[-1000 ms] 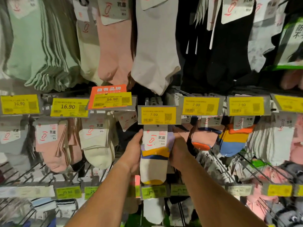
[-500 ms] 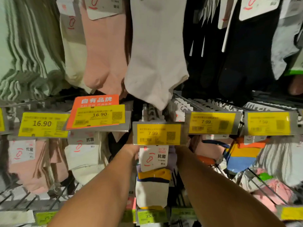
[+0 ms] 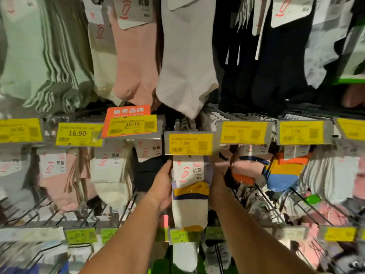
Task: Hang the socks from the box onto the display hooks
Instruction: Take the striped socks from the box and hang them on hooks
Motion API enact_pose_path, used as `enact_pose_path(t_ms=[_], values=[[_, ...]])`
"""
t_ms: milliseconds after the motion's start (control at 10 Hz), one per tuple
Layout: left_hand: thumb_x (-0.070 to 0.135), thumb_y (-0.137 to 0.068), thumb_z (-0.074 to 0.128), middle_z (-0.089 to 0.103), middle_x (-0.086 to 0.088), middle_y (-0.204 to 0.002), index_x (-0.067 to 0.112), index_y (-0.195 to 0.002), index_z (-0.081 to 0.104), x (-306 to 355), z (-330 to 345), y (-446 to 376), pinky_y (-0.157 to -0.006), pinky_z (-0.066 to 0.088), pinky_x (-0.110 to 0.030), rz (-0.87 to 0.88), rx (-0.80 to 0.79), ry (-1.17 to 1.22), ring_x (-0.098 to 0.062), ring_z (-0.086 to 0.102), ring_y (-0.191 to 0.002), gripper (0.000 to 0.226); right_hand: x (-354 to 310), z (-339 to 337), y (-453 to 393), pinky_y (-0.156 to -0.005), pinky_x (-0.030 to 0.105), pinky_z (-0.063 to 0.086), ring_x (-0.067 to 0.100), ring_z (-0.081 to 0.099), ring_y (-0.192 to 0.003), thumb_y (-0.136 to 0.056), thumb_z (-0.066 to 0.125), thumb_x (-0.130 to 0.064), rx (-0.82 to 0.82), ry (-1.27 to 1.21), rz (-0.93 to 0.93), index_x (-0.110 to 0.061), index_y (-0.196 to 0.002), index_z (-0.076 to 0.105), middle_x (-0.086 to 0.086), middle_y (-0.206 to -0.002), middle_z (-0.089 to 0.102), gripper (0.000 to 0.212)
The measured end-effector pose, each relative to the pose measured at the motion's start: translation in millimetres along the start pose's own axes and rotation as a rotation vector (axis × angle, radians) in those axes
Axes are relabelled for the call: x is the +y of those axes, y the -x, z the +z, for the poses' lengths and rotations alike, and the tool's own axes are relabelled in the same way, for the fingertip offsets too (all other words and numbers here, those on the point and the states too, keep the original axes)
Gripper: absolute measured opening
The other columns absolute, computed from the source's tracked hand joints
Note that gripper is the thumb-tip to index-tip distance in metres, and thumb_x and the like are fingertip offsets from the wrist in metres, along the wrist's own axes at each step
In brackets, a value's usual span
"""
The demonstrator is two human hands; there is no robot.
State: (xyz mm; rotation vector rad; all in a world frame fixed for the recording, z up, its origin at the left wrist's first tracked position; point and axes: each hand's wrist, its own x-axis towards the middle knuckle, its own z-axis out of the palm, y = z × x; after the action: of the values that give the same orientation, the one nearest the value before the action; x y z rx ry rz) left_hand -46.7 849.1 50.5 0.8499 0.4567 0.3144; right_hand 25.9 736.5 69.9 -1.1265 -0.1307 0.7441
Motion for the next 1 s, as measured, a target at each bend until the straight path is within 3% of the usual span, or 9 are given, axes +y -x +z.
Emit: enact_pose_path(t_ms=[100,200,400,500,600,700,800,900,1000], values=[[0.054,-0.100,0.038,0.059,-0.021,-0.139,0.012,-0.142,0.055,-8,-16,13,-0.118,0.032,-0.055,0.010,-0.025,0.009,-0.041,0.053,-0.131,0.062,11,-17,13,-0.077,0.038,0.061,0.026,0.071,-0.102,-0.103,0.020,-0.052,-0.237,-0.162,0.019,-0.015,-0.114,0.075,0.011,-0.123,0.069,0.067],[0.054,-0.104,0.028,0.065,-0.017,-0.132,0.016,-0.136,0.060,-24,-16,29,-0.112,0.039,-0.054,0.060,0.004,-0.034,-0.040,0.059,-0.123,0.059,30,-17,26,-0.079,0.041,0.061,0.027,0.071,-0.102,-0.101,0.024,-0.055,-0.195,-0.087,-0.056,-0.015,-0.132,0.057,0.007,-0.118,0.072,0.061],[0.053,-0.103,0.037,0.072,-0.017,-0.118,0.017,-0.120,0.072,-28,-7,39,-0.104,0.045,-0.056,0.119,0.142,-0.183,-0.041,0.067,-0.104,0.053,42,-5,11,-0.091,0.061,0.053,0.037,0.071,-0.096,-0.097,0.033,-0.066,0.035,0.127,0.003,-0.023,-0.122,0.069,0.009,-0.107,0.075,0.061],[0.032,-0.103,0.039,0.068,-0.011,-0.112,0.015,-0.106,0.065,-36,-24,63,-0.092,0.047,-0.037,0.500,0.380,-0.742,-0.034,0.062,-0.107,0.032,36,-20,40,-0.077,0.035,0.055,0.014,0.070,-0.078,-0.101,0.034,-0.058,0.066,0.244,-0.095,-0.022,-0.108,0.070,-0.009,-0.085,0.075,0.050],[0.027,-0.096,0.043,0.062,-0.005,-0.079,0.024,-0.081,0.054,-50,-25,105,-0.066,0.044,-0.040,0.729,0.510,-0.748,-0.026,0.058,-0.075,0.019,44,-39,68,-0.089,0.035,0.052,0.016,0.060,-0.089,-0.097,0.045,-0.047,0.199,0.520,-0.193,-0.029,-0.106,0.065,-0.005,-0.098,0.065,0.028],[0.014,-0.098,0.050,0.060,-0.001,-0.082,0.018,-0.088,0.061,-83,-12,133,-0.064,0.040,-0.024,0.760,0.341,-0.884,-0.020,0.054,-0.076,0.015,50,-58,132,-0.096,0.026,0.043,0.017,0.051,-0.110,-0.102,0.047,-0.032,0.318,0.750,-0.277,-0.027,-0.133,0.054,0.006,-0.129,0.053,0.032],[0.001,-0.073,0.035,0.058,-0.012,-0.066,0.003,-0.068,0.064,-120,14,146,-0.048,0.047,-0.029,0.628,-0.074,-1.179,-0.031,0.061,-0.058,0.030,53,-95,190,-0.093,0.028,0.041,0.018,0.053,-0.110,-0.092,0.053,-0.051,0.470,0.818,-0.233,-0.014,-0.140,0.046,0.011,-0.139,0.052,0.061],[0.005,-0.085,0.037,0.062,-0.006,-0.071,-0.001,-0.078,0.069,-150,59,175,-0.052,0.048,-0.023,0.499,-0.296,-1.172,-0.020,0.062,-0.060,0.032,52,-139,233,-0.087,0.029,0.035,0.029,0.052,-0.124,-0.102,0.049,-0.032,0.588,0.904,-0.186,-0.005,-0.138,0.047,0.013,-0.137,0.053,0.045],[0.020,-0.104,0.048,0.066,-0.007,-0.120,0.008,-0.126,0.064,-218,125,204,-0.095,0.044,-0.029,0.320,-0.269,-1.219,-0.026,0.061,-0.114,0.029,50,-212,311,-0.085,0.033,0.042,0.025,0.054,-0.098,-0.100,0.051,-0.037,0.800,0.711,-0.211,-0.019,-0.102,0.054,0.001,-0.101,0.058,0.018]])
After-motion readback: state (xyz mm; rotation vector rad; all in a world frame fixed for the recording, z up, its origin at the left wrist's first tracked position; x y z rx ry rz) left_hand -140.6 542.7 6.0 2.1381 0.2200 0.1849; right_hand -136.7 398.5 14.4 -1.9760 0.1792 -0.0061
